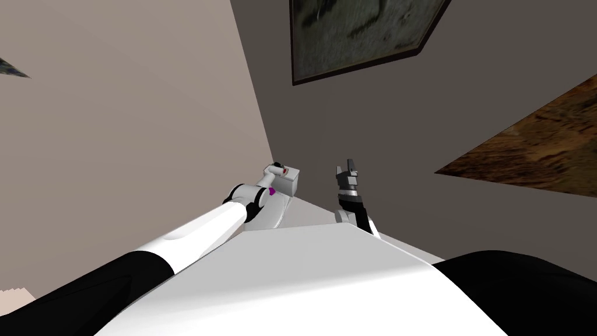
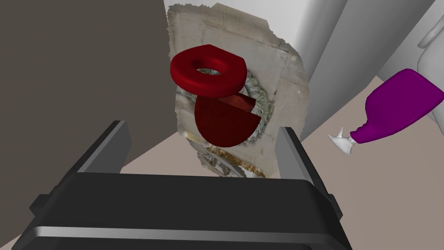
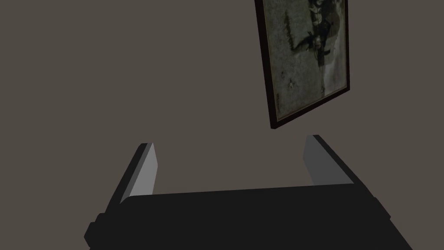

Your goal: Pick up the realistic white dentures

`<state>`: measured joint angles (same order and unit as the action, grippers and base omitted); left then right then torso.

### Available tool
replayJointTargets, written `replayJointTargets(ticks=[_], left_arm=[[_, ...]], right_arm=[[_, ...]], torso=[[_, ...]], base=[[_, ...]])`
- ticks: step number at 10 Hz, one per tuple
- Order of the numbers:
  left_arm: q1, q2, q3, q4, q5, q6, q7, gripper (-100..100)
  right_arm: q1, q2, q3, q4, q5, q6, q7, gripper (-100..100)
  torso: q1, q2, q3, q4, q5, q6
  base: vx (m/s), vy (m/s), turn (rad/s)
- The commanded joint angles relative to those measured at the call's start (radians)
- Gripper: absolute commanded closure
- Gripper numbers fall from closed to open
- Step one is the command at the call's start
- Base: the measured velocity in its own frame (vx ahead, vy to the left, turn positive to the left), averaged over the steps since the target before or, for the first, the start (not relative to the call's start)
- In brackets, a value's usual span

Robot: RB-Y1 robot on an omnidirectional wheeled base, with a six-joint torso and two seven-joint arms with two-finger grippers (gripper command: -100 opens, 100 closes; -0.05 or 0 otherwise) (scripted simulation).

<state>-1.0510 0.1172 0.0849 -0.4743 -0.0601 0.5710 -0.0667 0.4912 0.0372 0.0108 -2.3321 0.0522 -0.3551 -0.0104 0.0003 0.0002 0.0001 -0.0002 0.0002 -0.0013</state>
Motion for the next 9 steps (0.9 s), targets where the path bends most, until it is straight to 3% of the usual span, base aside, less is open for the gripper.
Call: replayJointTargets(ticks=[1, 7, 8, 9], left_arm=[[-0.004, 0.001, 0.001, 0.007, 0.001, -0.003, -0.001, -100], [-0.004, 0.001, 0.001, 0.007, 0.001, -0.003, -0.001, -100], [-0.032, 0.008, 0.009, 0.008, 0.032, 0.011, -0.004, -100], [-0.032, 0.008, 0.009, 0.008, 0.032, 0.011, -0.004, -100]], right_arm=[[0.000, 0.000, 0.000, 0.000, 0.000, 0.000, 0.000, 0], [0.000, 0.000, 0.000, 0.000, 0.000, 0.000, 0.000, 0], [0.000, 0.000, 0.000, 0.000, 0.000, 0.000, 0.000, 0], [0.000, 0.000, 0.000, 0.000, 0.000, 0.000, 0.000, 0]], torso=[[0.000, 0.000, 0.000, 0.000, 0.000, 0.000], [0.000, 0.000, 0.000, 0.000, 0.000, 0.000], [0.000, 0.000, 0.000, 0.000, 0.000, 0.000], [0.002, 0.002, 0.001, 0.000, 0.000, 0.001]], base=[[0.000, 0.000, 0.000], [0.000, 0.000, 0.001], [-0.041, 0.051, -0.193], [-0.066, 0.064, -0.157]])
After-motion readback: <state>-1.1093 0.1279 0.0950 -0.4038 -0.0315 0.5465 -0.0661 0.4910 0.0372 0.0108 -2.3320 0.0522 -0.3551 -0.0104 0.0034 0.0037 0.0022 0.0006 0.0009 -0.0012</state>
